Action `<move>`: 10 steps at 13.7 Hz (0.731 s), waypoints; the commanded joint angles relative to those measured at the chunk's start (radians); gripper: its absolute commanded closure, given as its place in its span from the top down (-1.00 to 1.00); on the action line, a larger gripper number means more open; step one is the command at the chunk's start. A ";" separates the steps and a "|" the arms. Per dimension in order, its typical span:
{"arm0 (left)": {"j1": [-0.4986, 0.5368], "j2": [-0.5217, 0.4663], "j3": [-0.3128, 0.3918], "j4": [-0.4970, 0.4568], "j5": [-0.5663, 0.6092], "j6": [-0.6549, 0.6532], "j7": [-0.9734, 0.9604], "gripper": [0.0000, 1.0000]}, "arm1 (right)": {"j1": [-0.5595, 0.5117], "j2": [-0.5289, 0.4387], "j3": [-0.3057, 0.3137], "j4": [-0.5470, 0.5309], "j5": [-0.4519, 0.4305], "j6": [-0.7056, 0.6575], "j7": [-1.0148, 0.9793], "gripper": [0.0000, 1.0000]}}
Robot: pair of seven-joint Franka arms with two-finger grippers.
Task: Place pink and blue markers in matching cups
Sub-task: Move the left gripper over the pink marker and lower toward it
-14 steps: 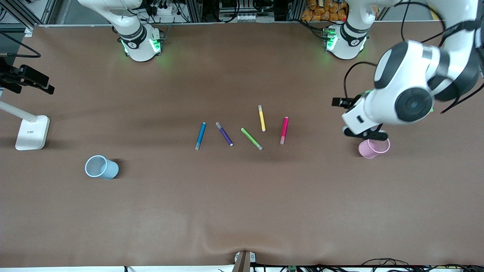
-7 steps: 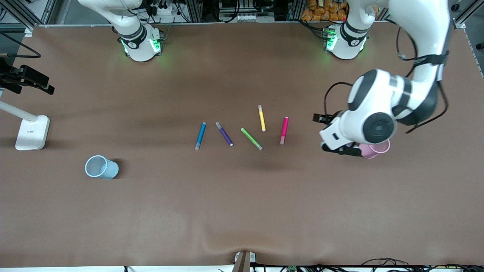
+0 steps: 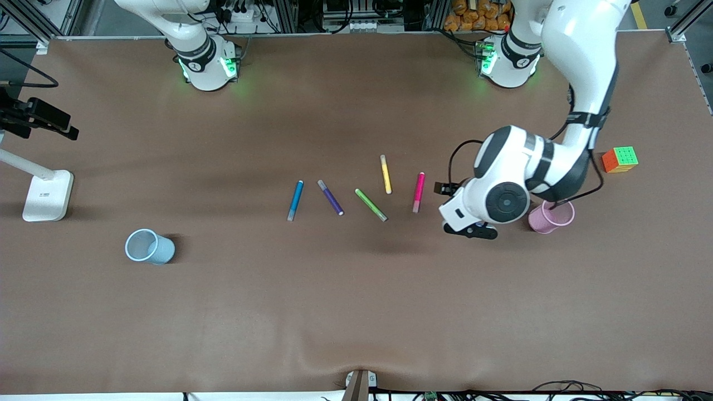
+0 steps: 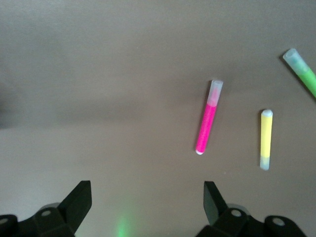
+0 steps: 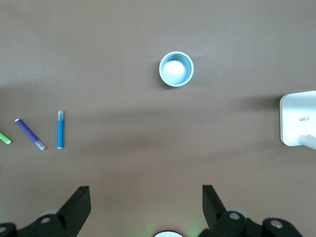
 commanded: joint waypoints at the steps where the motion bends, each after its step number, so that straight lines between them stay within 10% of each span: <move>1: -0.030 -0.021 0.005 -0.065 -0.001 0.069 -0.065 1.00 | 0.000 0.019 0.004 0.008 -0.001 -0.013 0.004 1.00; 10: -0.122 -0.025 0.005 -0.227 -0.001 0.292 -0.187 0.90 | 0.085 0.083 0.007 0.014 0.014 0.003 0.008 1.00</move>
